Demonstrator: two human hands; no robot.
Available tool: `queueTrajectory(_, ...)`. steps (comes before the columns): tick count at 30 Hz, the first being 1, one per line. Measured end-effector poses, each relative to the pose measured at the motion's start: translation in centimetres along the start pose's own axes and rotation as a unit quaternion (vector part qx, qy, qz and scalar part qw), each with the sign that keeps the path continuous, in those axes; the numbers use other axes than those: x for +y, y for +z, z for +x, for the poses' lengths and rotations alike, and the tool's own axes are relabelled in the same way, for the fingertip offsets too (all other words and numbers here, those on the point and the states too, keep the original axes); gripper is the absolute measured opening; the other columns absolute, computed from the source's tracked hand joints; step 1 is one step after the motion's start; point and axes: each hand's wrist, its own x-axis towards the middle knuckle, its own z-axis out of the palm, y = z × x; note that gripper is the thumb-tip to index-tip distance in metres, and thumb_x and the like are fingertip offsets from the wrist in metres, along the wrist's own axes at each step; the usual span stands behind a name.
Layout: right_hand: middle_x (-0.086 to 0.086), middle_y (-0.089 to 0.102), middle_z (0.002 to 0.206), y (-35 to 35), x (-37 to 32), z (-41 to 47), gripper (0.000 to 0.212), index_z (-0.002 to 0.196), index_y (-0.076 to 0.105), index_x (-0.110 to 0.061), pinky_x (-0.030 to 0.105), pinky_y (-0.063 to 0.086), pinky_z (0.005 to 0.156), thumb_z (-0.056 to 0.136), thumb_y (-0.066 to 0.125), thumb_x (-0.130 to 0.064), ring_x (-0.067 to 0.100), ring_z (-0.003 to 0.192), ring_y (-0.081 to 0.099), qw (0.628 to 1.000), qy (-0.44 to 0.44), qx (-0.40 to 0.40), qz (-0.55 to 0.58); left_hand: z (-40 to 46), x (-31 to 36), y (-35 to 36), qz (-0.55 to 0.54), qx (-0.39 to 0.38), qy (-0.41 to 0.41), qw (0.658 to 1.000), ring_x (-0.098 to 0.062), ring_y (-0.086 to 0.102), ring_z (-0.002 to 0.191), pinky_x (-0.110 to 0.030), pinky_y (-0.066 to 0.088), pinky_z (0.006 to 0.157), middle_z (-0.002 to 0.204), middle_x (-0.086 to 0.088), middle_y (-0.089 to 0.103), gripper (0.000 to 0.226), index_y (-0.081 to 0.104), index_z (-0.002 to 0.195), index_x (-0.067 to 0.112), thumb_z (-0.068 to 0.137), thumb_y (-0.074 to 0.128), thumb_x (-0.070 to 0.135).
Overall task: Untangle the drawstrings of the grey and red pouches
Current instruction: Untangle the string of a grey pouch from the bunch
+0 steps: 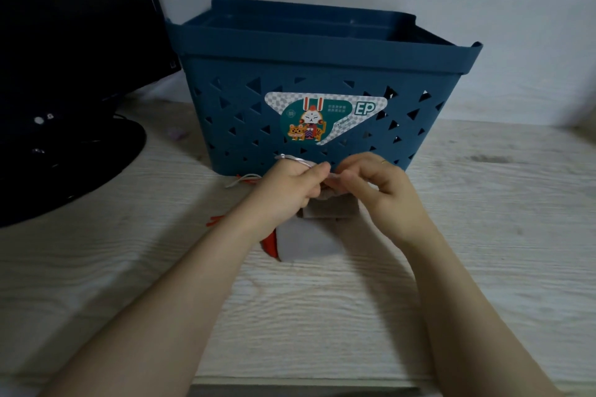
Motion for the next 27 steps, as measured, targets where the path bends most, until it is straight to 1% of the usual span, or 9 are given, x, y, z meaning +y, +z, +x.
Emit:
queueTrajectory(3,-0.002,0.058,0.095,0.0,-0.3,-0.3,0.020,0.063,0.064,-0.019,0.014,0.040,0.080,0.081,0.056,-0.020,0.001,0.087,0.054,0.997,-0.005,-0.075,0.018,0.2,0.0,0.0,-0.041,-0.005,-0.005,0.999,0.001,0.020,0.034,-0.012,0.014,0.036,0.038,0.015,0.032,0.027,0.059,0.079,0.010,0.098,0.041,0.015)
queueTrajectory(5,0.000,0.060,0.100,0.0,-0.2,-0.3,0.023,0.064,0.067,-0.018,0.019,0.042,0.084,0.083,0.055,-0.026,0.005,0.093,0.057,0.995,-0.011,-0.101,0.023,0.4,-0.1,-0.1,-0.067,-0.008,-0.013,0.998,0.000,0.020,0.034,-0.013,0.014,0.036,0.041,0.013,0.033,0.023,0.060,0.083,0.010,0.097,0.042,0.013)
queueTrajectory(7,-0.003,0.063,0.094,0.1,0.1,-0.2,0.030,0.066,0.066,-0.015,0.026,0.043,0.084,0.083,0.049,-0.032,0.009,0.091,0.059,0.996,-0.001,-0.081,0.039,0.5,-0.3,-0.3,-0.085,-0.012,-0.020,0.996,-0.001,0.022,0.035,-0.013,0.017,0.036,0.043,0.011,0.033,0.023,0.061,0.083,0.011,0.097,0.043,0.012)
queueTrajectory(10,-0.010,0.060,0.076,0.2,0.2,0.0,0.012,0.079,0.058,-0.021,0.028,0.040,0.068,0.083,0.046,-0.022,0.006,0.067,0.052,0.996,0.046,-0.008,0.080,0.3,-0.3,-0.5,-0.094,-0.017,-0.017,0.995,-0.004,0.031,0.041,-0.014,0.025,0.040,0.046,0.009,0.035,0.025,0.064,0.081,0.010,0.096,0.045,0.012)
queueTrajectory(14,-0.014,0.063,0.086,0.5,-0.5,-0.1,0.011,0.093,0.059,-0.032,0.031,0.045,0.066,0.089,0.058,-0.022,0.004,0.072,0.056,1.000,0.012,-0.013,0.010,0.2,0.2,-1.0,-0.051,0.035,0.019,0.998,-0.003,0.048,0.061,-0.013,0.037,0.051,0.062,0.009,0.060,0.020,0.071,0.081,0.018,0.092,0.054,0.015)
queueTrajectory(17,-0.013,0.064,0.079,0.8,-0.8,-0.2,0.007,0.094,0.064,-0.021,0.017,0.042,0.059,0.089,0.060,-0.018,-0.001,0.065,0.053,1.000,-0.011,0.012,-0.010,0.0,0.4,-0.9,-0.017,0.058,0.052,0.997,0.002,0.049,0.058,-0.011,0.038,0.054,0.066,0.015,0.065,0.016,0.070,0.082,0.018,0.090,0.056,0.013)
queueTrajectory(19,-0.014,0.061,0.073,0.8,-0.6,-0.1,0.010,0.092,0.064,-0.020,0.011,0.039,0.060,0.090,0.059,-0.013,-0.001,0.063,0.052,1.000,-0.002,0.025,-0.002,-0.1,0.5,-0.7,-0.007,0.064,0.067,0.996,0.004,0.050,0.056,-0.011,0.040,0.054,0.067,0.013,0.064,0.014,0.068,0.082,0.020,0.089,0.058,0.012)
queueTrajectory(24,-0.015,0.059,0.067,0.3,-0.6,-0.1,0.020,0.084,0.062,-0.020,0.017,0.040,0.064,0.090,0.054,-0.003,0.003,0.065,0.052,0.997,0.049,0.038,0.038,-0.2,0.5,-0.6,0.013,0.051,0.106,0.993,0.004,0.055,0.059,-0.011,0.042,0.056,0.059,0.014,0.063,0.015,0.067,0.079,0.020,0.086,0.061,0.008)
queueTrajectory(27,-0.007,0.060,0.069,0.4,-0.7,0.0,0.024,0.077,0.062,-0.019,0.022,0.041,0.066,0.088,0.052,0.000,0.009,0.068,0.052,0.993,0.086,0.040,0.069,0.3,0.2,-0.8,0.087,0.094,0.158,0.979,-0.002,0.058,0.068,-0.018,0.045,0.066,0.070,0.010,0.062,0.022,0.067,0.078,0.024,0.082,0.065,0.002)
